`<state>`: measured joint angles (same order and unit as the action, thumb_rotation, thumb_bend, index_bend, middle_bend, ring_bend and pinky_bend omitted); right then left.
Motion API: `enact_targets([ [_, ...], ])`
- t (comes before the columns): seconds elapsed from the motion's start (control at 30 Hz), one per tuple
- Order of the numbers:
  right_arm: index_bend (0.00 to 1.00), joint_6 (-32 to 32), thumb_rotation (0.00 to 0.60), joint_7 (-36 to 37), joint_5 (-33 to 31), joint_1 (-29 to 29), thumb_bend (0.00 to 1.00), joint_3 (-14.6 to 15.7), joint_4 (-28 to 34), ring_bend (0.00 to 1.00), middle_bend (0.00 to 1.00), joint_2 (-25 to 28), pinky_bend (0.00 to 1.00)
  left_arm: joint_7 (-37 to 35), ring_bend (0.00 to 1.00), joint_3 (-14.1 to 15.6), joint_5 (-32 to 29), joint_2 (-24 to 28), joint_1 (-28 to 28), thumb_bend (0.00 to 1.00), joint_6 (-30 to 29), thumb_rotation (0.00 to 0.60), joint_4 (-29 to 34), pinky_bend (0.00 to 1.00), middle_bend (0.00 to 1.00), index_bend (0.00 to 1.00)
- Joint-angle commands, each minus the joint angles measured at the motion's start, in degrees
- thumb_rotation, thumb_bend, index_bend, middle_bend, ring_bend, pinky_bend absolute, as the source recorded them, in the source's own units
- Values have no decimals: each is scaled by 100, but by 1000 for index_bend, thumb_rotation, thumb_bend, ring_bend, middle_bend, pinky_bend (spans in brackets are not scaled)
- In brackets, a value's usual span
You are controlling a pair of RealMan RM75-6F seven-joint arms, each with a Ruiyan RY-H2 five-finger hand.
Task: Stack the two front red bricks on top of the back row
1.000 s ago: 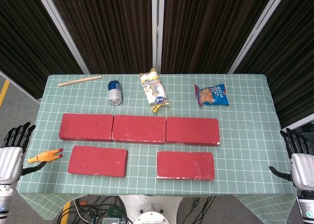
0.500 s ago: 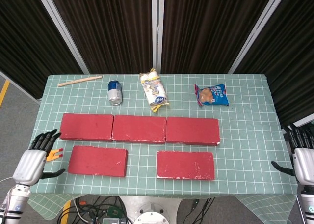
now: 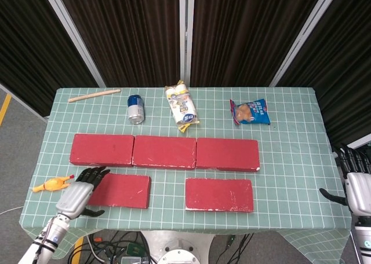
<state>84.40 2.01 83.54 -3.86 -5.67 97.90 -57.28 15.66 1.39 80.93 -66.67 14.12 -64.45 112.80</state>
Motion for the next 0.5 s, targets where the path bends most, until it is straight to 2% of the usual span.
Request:
enact_targets([
  [0.03, 0, -8, 600, 19, -7, 3, 0, 9, -22, 0, 0, -3, 0, 415, 0, -84, -368, -281, 249, 0, 272, 600, 110, 0, 9, 52],
  [0.5, 0, -93, 600, 94, -18, -33, 0, 40, -137, 0, 0, -66, 0, 880, 0, -162, -1051, -595, 816, 0, 793, 600, -41, 0, 8, 47],
])
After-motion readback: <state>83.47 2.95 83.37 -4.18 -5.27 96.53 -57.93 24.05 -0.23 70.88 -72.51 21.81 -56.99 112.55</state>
